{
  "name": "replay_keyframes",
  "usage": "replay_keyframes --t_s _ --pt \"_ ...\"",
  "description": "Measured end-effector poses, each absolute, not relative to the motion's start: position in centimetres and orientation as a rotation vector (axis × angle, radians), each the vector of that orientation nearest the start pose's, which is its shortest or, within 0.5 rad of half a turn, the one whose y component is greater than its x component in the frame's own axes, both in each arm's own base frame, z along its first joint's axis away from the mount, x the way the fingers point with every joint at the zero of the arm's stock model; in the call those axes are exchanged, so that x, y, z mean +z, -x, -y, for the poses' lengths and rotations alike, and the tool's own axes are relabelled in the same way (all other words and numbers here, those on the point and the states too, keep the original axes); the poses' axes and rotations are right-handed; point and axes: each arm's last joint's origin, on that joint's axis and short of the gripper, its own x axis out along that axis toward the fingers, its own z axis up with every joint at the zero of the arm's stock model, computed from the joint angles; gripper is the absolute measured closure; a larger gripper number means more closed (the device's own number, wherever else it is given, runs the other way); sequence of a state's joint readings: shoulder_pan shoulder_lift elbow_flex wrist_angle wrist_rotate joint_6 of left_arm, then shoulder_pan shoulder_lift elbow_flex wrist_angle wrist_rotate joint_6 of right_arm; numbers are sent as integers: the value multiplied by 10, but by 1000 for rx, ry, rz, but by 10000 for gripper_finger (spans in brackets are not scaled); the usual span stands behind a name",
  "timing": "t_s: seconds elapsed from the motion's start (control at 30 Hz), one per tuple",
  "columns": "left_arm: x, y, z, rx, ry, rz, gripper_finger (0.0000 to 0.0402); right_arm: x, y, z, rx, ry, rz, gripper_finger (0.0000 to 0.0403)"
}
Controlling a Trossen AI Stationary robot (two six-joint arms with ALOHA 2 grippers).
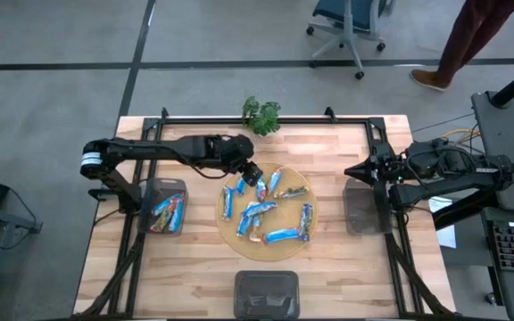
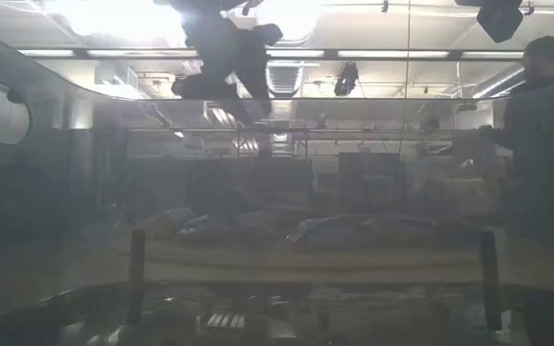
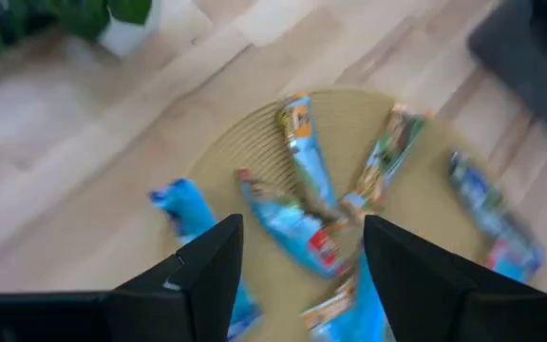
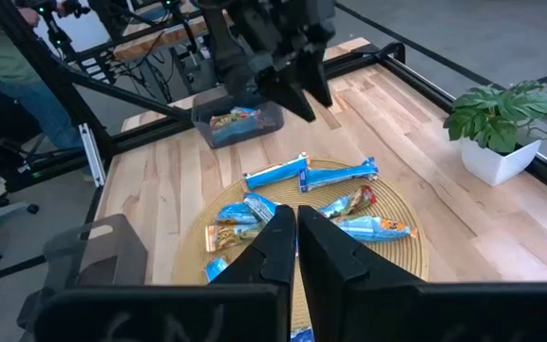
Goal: Pick and place Granola Bars by type
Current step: Put the top red granola bar into the top left bin
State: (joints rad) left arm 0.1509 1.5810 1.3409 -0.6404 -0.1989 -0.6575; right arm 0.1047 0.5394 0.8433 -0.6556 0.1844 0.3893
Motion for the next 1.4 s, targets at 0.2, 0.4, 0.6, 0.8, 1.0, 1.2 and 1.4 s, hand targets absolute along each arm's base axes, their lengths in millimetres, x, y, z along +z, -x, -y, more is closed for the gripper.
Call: replay_keyframes --t_s 0.2,0.4,0.6,0.8,1.0,1.2,1.4 --pt "271 -338 -58 640 781 -569 200 336 -100 -5 -146 -335 -329 394" --pt "250 -332 -60 709 885 -564 200 335 -100 -5 -149 -333 -341 394" --pt "241 -342 -61 722 923 -581 200 334 -100 -5 -154 -333 -357 394" --pt "242 -371 -65 721 913 -646 200 333 -102 -5 -155 -331 -366 394" --pt "251 -395 -72 775 827 -826 200 333 -103 -5 -156 -332 -369 394" --pt "246 -418 -76 793 783 -920 200 332 -105 -6 -161 -328 -377 394" --pt "227 -423 -77 833 808 -1019 200 332 -105 -5 -179 -321 -370 394"
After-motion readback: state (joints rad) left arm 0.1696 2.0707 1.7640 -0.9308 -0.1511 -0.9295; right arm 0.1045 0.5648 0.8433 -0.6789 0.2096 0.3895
